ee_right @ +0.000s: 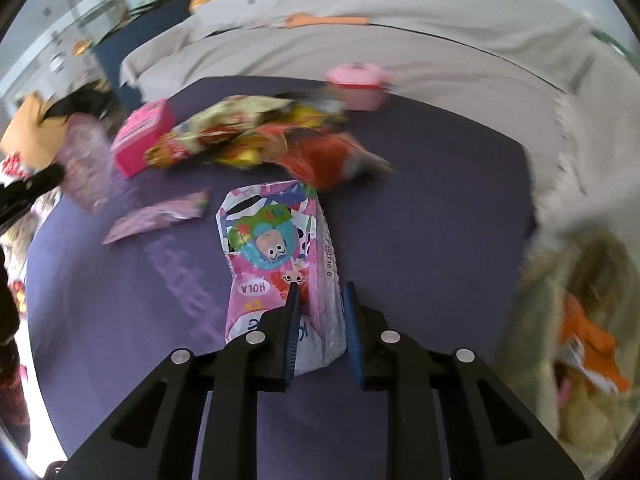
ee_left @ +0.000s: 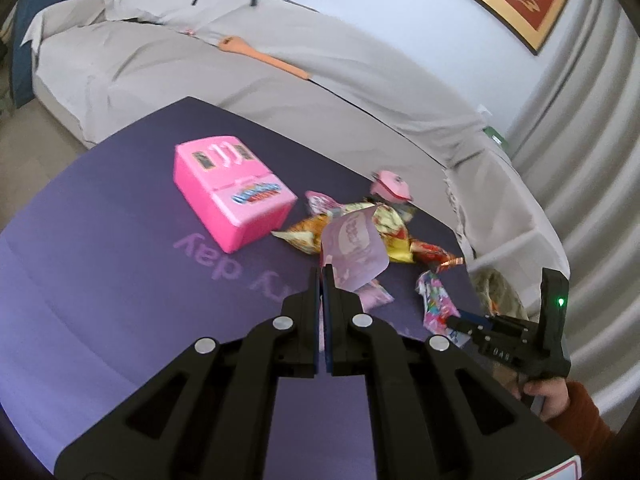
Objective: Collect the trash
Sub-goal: 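Grasp the clear plastic bag with the left gripper while the right grasps the pink yogurt pouch, then drop the clear plastic bag into the bin with the left gripper while the right carries the pouch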
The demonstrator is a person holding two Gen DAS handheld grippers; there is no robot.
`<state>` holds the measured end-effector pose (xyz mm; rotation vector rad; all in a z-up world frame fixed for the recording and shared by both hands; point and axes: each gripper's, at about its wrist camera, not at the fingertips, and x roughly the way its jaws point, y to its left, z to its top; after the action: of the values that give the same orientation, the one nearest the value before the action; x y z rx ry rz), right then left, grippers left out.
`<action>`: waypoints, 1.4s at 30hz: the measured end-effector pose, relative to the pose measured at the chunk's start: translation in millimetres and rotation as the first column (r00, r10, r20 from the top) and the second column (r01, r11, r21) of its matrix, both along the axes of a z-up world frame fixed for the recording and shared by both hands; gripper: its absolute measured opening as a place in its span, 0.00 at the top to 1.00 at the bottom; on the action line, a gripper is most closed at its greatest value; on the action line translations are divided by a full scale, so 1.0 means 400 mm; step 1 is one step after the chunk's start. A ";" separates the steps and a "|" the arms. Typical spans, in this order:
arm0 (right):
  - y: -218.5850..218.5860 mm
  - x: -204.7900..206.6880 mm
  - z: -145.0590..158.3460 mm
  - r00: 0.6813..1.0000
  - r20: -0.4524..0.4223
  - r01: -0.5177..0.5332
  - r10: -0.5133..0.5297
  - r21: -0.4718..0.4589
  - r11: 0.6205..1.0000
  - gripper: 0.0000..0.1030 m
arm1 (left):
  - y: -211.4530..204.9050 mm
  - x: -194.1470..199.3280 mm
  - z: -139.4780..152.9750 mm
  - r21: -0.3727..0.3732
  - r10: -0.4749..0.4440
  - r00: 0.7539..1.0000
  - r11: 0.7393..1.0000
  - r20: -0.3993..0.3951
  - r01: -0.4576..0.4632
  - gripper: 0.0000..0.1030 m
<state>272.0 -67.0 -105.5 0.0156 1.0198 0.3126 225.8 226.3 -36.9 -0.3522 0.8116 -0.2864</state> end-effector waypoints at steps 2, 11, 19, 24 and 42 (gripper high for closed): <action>-0.039 -0.008 -0.004 1.000 -0.003 0.026 -0.026 0.010 1.000 0.79 | -0.026 -0.011 -0.001 -0.002 -0.033 0.999 0.999 -0.010 0.033 0.99; -0.036 -0.005 -0.002 1.000 -0.014 -0.005 0.007 0.146 0.989 0.54 | -0.100 -0.031 -0.030 0.023 -0.099 0.993 0.995 -0.062 0.101 0.99; 0.065 0.051 -0.002 0.998 0.037 -0.047 0.048 -0.043 0.998 0.46 | -0.086 -0.027 -0.050 0.045 -0.074 0.995 0.996 -0.073 0.078 0.99; 0.108 0.058 -0.004 0.995 0.047 -0.088 0.093 -0.093 0.992 0.43 | -0.074 -0.025 -0.062 0.039 -0.062 0.995 0.997 -0.083 0.065 0.99; 0.055 -0.027 0.067 0.994 0.038 -0.100 0.104 -0.099 0.990 0.86 | -0.066 -0.009 -0.047 0.011 -0.002 0.997 1.000 -0.076 0.003 0.99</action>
<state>261.0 -45.1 -78.8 -0.1307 0.9942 0.3545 222.0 200.1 -55.9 -0.3538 0.8879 -0.2720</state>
